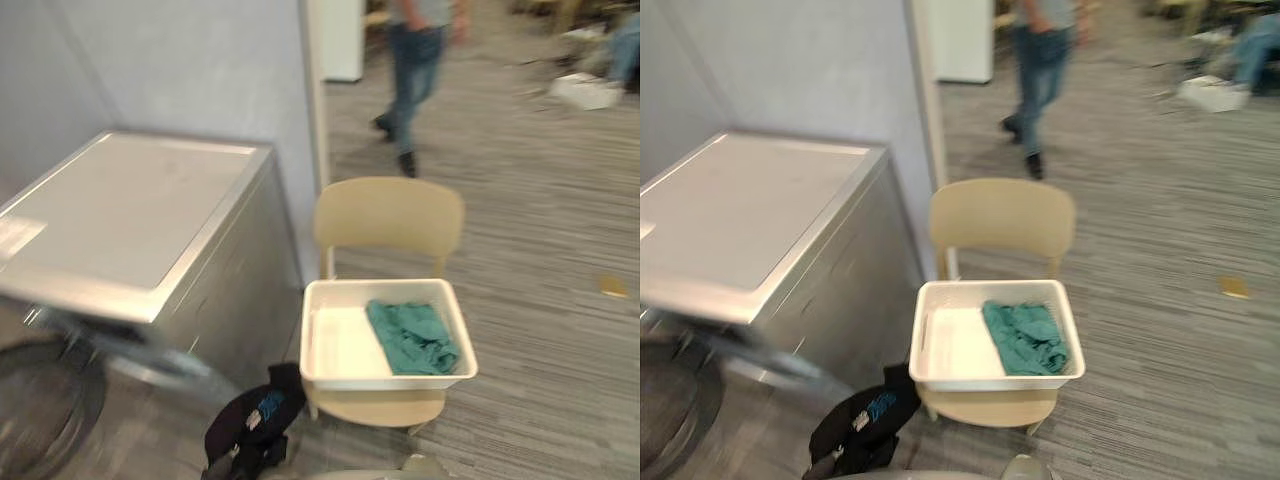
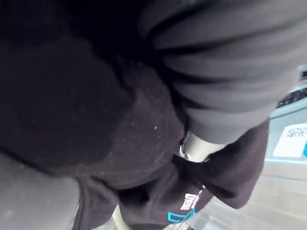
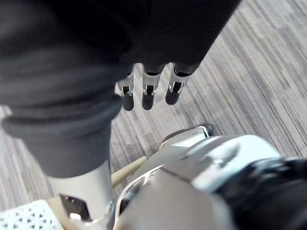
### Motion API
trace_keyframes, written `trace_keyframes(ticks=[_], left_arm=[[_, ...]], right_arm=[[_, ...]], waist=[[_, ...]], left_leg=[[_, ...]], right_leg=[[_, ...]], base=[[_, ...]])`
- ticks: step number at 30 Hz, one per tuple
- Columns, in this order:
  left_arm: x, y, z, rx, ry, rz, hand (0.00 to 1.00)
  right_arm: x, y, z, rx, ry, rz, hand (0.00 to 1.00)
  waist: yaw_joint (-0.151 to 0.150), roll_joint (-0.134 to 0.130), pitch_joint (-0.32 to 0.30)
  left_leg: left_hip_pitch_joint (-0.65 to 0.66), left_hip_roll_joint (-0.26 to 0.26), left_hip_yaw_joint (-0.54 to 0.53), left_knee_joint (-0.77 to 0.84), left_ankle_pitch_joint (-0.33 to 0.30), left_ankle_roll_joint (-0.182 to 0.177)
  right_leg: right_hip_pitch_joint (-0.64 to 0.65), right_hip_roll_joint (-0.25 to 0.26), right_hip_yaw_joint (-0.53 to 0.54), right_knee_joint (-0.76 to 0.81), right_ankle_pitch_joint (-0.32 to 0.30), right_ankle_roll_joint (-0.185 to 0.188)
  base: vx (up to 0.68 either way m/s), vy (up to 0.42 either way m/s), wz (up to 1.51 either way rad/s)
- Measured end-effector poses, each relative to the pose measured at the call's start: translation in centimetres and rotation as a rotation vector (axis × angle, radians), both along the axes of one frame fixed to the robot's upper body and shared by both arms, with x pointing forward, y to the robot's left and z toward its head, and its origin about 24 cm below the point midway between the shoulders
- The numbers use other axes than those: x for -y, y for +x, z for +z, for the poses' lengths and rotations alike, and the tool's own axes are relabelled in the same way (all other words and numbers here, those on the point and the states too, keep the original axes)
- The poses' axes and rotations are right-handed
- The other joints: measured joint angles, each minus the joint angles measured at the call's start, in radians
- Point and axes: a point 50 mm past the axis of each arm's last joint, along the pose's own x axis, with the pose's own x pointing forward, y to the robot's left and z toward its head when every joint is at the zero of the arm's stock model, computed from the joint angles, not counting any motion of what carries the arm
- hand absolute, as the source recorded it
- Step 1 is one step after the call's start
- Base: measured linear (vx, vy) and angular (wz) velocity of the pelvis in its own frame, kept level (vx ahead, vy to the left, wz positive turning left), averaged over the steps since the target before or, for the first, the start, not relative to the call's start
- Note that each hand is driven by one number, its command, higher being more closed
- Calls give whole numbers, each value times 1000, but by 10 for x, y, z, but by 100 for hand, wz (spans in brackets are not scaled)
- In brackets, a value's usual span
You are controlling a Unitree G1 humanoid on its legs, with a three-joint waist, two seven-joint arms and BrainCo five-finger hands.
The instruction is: Pick up the laundry basket with both hands and put the clothes into the washing machine.
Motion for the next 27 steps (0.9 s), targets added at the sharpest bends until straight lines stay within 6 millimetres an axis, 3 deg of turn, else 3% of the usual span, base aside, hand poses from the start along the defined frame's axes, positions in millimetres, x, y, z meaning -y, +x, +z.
trace_keyframes(ticks=[1, 4, 5, 7, 9, 10, 12, 13, 16, 20, 22, 24, 25, 26, 27], left_arm=[[-4, 1, 1, 2, 12, 6, 100], [-2, 6, 1, 4, 15, 23, 100], [-4, 10, 2, 12, 22, 20, 100], [-5, 9, 2, 3, 25, 8, 100], [-2, 6, -1, -20, 17, -19, 100], [6, 5, -3, -37, 1, -60, 100], [1, 11, -2, -43, 28, -160, 100], [-1, 13, -1, -45, 43, -207, 100], [-4, 17, 1, -46, 67, -286, 100], [1, 19, 1, -28, 59, -296, 100], [8, 17, -1, -29, 38, -291, 100], [7, 10, -2, -46, 37, -286, 100], [7, 8, -2, -52, 37, -285, 100], [-1, 4, -2, -62, 54, -278, 100], [-8, 3, -1, -64, 68, -260, 100]], right_arm=[[-1, 13, 2, 29, -3, 8, 0], [-5, 33, 4, 82, 5, 11, 0], [-5, 30, 3, 85, 18, -27, 0], [-2, 26, 3, 88, 24, -90, 0], [2, 18, 2, 74, 28, -154, 0], [8, 13, 1, 60, 27, -188, 0], [-8, 4, -5, 23, 86, -216, 0], [-11, -2, -7, 1, 104, -247, 0], [-17, -7, -9, -23, 127, -245, 0], [-8, -1, -7, -13, 106, -219, 0], [-3, 4, -5, 1, 91, -203, 0], [-1, 1, -4, -2, 82, -199, 0], [0, 2, -3, 4, 76, -181, 0], [-3, 7, -3, 23, 83, -156, 0], [-8, 10, -3, 31, 97, -141, 0]], waist=[[-3, -5, 3], [-5, -6, 3], [-7, -4, 1], [-10, -2, -3], [-24, 21, -27], [-46, 48, -49], [-74, 25, -59], [-68, 13, -64], [-59, -8, -73], [-51, -1, -71], [-45, 1, -51], [-46, 1, -47], [-50, 10, -47], [-51, 23, -44], [-52, 10, -47]], left_leg=[[-8, 29, 69, -17, 16, 9], [-61, 138, 251, 272, -67, 88], [-31, 198, 292, 334, -67, 89], [6, 251, 312, 360, -68, 89], [57, 277, 333, 241, -17, 79], [80, 248, 328, 103, -20, -4], [72, 198, 316, -8, -22, -22], [81, 173, 315, -48, -19, -58], [102, 125, 316, -69, -25, -66], [97, 81, 324, -75, -45, -44], [75, 40, 298, -66, -62, -21], [62, 33, 257, -51, -83, -2], [53, 43, 220, -41, -89, -1], [32, 72, 172, -24, -89, -2], [17, 76, 148, -18, -89, -2]], right_leg=[[-5, -13, -46, -11, 10, -22], [27, -29, -159, -23, 25, -42], [60, -34, -212, -57, 49, -35], [77, -41, -259, -93, 78, -26], [84, -35, -299, -157, 129, -3], [76, -11, -300, -210, 170, 17], [79, 9, -261, -310, 240, 28], [100, 7, -262, -366, 283, 27], [137, -25, -258, -411, 326, 31], [120, -75, -243, -400, 349, 64], [108, -133, -252, -348, 349, 64], [106, -153, -217, -294, 342, 16], [91, -134, -118, -241, 340, -90], [50, -51, 112, -158, 250, -119], [41, 2, 206, -141, 178, -86]], base=[[-117, -157, 98], [-93, -74, 104], [-130, 2, 105], [-107, 157, 99], [-69, 264, 95], [-31, 204, 79], [-88, 310, 106], [-74, 285, 70], [-42, 211, 16], [-106, 105, 2], [-131, 118, 37], [-104, 97, 63], [-42, 86, 83], [-26, 60, 85], [-19, -30, 79]])
